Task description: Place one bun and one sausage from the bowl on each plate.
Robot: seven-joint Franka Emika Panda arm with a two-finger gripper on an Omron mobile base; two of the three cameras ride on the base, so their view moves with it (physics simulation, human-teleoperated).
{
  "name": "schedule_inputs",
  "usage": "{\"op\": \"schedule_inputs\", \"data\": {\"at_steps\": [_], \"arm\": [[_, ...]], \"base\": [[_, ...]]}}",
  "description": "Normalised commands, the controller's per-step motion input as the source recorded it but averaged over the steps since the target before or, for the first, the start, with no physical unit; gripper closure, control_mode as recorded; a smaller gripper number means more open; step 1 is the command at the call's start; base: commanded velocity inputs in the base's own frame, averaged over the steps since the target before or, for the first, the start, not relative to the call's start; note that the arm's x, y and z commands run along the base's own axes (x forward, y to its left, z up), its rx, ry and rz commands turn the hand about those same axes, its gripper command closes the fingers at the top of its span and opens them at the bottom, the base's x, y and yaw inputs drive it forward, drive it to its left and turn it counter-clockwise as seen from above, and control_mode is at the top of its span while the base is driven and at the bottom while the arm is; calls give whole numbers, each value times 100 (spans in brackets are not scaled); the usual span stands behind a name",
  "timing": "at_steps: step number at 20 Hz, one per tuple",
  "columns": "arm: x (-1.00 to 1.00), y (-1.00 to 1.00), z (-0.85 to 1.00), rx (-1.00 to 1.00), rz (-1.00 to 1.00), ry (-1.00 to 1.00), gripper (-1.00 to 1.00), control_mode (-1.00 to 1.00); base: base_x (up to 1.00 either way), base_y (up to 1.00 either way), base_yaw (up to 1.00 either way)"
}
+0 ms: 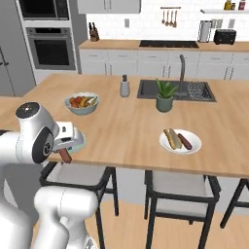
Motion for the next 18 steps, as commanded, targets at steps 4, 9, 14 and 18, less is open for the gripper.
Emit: {"op": "schedule_inputs", "data": {"at_steps": [4, 9, 14, 18], "arm": [[0, 0, 0, 0, 0, 0, 100, 100], [38, 41, -4, 0, 0, 0, 100, -100], [86, -20, 0, 5, -9, 11, 100, -100], [76, -49, -2, 31, -36, 18, 100, -100]], "base": [[6, 99, 0], [3, 18, 0], [0, 0, 0], [0, 0, 0]]}}
